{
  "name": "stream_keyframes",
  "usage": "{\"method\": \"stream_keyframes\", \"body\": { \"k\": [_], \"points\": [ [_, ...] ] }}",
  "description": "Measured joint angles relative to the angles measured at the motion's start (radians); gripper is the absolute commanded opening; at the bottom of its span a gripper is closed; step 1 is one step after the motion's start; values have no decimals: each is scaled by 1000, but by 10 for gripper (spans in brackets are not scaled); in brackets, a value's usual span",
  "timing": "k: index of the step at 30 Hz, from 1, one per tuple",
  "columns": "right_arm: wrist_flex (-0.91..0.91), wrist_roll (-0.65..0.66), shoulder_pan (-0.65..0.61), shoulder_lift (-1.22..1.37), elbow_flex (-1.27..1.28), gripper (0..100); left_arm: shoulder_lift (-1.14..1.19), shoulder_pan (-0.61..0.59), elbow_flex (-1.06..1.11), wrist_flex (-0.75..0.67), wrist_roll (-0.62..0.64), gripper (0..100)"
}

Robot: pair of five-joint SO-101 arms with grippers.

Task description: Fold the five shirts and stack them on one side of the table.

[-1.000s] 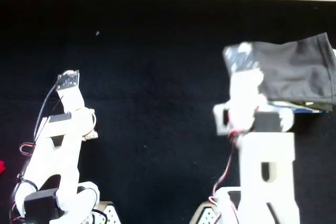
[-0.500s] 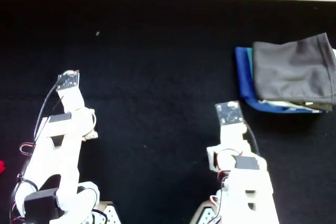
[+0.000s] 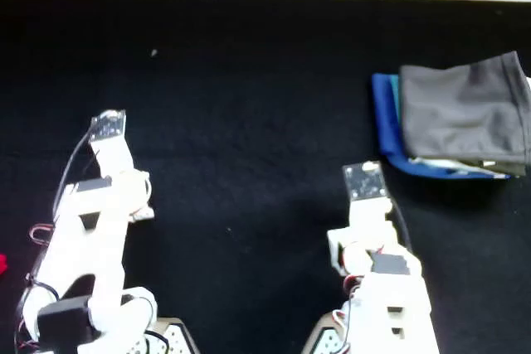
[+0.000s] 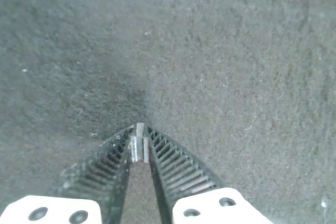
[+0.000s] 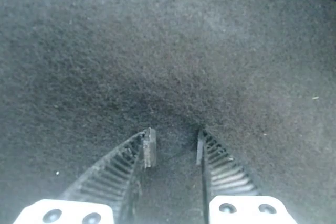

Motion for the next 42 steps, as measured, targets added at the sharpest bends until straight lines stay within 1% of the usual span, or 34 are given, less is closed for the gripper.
{"method": "stream_keyframes", "body": {
  "k": [2,5,7,9,12,15,18,20,24,28,32,36,38,42],
  "points": [
    [0,0,0,0,0,141,0,-80,-74,100,-29,20],
    [0,0,0,-2,0,141,2,-242,-238,282,-57,104],
    [0,0,0,-2,0,141,18,-364,-370,397,-118,178],
    [0,0,0,-2,0,141,64,-486,-503,489,-201,228],
    [0,0,0,-2,0,141,176,-669,-674,542,-304,234],
    [0,0,0,-2,0,141,307,-824,-819,552,-334,234],
    [0,0,0,-2,0,141,417,-928,-951,560,-342,234],
    [0,0,0,-2,0,141,477,-968,-1026,583,-351,234],
    [0,0,0,-2,0,141,559,-993,-1114,652,-402,234],
    [0,0,0,-2,0,141,623,-1007,-1152,661,-417,234],
    [0,0,0,-2,0,141,635,-1020,-1223,684,-417,235],
    [0,0,0,-2,0,141,635,-1073,-1358,802,-419,235],
    [0,0,0,-2,0,141,635,-1085,-1387,855,-445,235],
    [0,0,0,-2,0,141,712,-1083,-1398,876,-477,235]
  ]
}}
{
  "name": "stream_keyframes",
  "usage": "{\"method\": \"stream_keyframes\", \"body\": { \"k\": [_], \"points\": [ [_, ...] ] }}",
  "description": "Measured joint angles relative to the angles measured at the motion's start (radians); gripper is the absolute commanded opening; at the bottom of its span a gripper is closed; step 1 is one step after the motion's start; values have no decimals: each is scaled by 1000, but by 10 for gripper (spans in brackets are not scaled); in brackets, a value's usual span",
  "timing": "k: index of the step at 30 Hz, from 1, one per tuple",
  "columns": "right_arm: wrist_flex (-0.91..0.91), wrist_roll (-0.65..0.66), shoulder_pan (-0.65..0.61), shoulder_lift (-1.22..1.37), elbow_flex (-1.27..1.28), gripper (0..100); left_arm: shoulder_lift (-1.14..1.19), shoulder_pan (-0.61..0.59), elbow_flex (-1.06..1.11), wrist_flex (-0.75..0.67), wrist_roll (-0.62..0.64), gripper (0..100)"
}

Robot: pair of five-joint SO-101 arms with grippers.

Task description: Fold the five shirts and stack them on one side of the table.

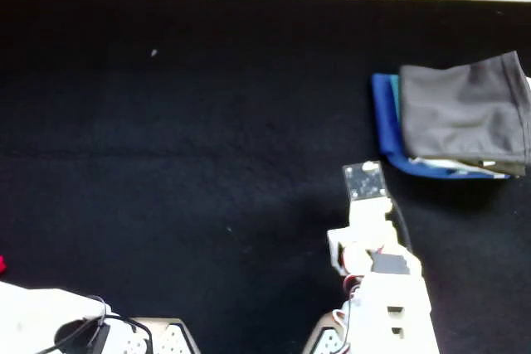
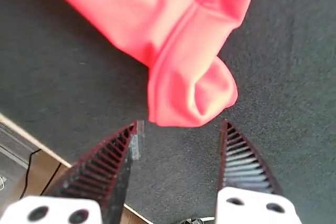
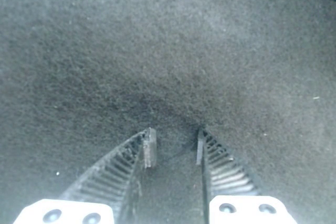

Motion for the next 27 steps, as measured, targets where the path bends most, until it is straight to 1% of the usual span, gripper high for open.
{"method": "stream_keyframes", "body": {
  "k": [8,9,11,13,14,15,17,24,27],
  "points": [
    [0,0,0,0,0,141,250,25,-17,-6,-2,233],
    [0,0,0,0,0,141,272,26,-31,-9,-2,221],
    [0,0,0,0,0,141,301,32,-64,-11,-2,139],
    [0,0,0,0,0,141,311,44,-95,-11,-2,16],
    [0,0,0,0,0,141,311,57,-109,-6,-2,5],
    [0,0,0,0,0,141,311,71,-123,8,-2,21],
    [0,0,0,0,0,141,311,110,-149,44,18,5],
    [0,0,0,0,0,141,313,290,-287,201,155,7],
    [0,0,0,0,0,141,311,387,-334,226,221,7]
  ]
}}
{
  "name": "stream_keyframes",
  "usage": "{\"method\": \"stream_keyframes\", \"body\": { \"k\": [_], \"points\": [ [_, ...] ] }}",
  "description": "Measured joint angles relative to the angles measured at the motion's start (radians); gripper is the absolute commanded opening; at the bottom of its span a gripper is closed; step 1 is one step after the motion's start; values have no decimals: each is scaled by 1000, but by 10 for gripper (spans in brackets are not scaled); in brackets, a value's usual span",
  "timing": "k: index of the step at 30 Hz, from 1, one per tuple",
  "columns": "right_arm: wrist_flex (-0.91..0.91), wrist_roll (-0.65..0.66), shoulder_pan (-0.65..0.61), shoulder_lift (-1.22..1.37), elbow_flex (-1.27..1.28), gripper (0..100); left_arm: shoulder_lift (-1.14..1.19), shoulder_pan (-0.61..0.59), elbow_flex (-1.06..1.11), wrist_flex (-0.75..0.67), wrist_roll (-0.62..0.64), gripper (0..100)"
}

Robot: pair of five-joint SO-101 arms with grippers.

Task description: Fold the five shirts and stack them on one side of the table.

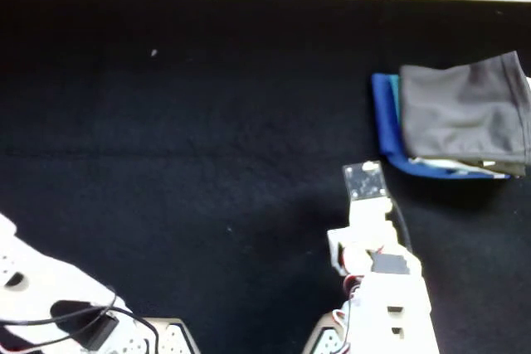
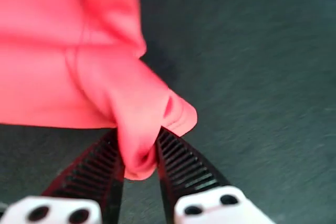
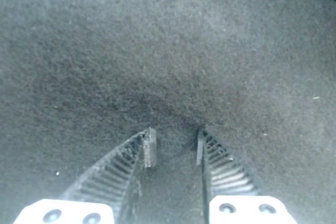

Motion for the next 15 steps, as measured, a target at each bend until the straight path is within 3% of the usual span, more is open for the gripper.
{"method": "stream_keyframes", "body": {
  "k": [7,15],
  "points": [
    [0,0,0,0,0,141,-213,287,31,8,133,7],
    [0,0,0,0,0,141,-601,729,71,12,146,7]
  ]
}}
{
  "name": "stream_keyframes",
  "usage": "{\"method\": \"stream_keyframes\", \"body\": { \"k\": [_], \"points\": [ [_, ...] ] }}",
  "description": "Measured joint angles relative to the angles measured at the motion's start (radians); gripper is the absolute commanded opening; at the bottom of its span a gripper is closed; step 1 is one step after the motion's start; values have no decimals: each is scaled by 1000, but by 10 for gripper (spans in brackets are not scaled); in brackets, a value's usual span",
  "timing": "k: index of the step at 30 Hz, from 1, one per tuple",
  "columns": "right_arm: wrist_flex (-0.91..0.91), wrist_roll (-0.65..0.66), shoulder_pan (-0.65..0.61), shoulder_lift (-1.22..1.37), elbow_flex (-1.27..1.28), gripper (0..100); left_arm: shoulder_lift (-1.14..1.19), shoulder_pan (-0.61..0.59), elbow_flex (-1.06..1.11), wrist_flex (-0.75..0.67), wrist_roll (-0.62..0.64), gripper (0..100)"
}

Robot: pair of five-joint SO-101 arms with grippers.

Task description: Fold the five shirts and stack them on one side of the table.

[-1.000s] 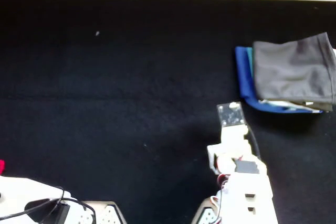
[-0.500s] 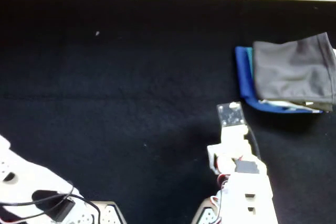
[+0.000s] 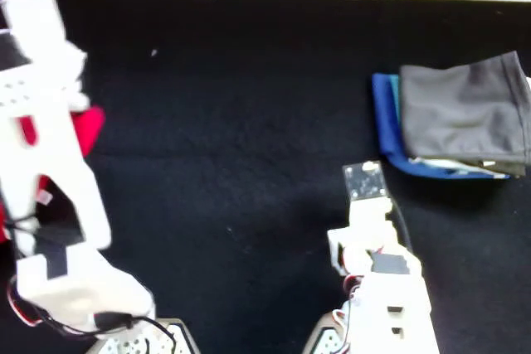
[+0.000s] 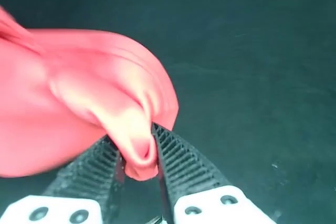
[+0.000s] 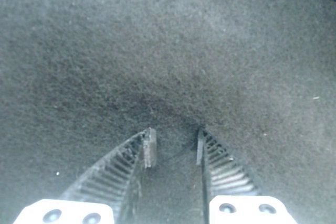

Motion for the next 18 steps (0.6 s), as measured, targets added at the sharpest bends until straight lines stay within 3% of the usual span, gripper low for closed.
{"method": "stream_keyframes", "body": {
  "k": [5,11,18],
  "points": [
    [0,0,0,0,0,141,-183,230,-17,6,0,7],
    [0,0,0,0,0,141,-328,416,-201,2,-2,7],
    [0,0,0,0,0,141,-376,468,-310,-49,-2,8]
  ]
}}
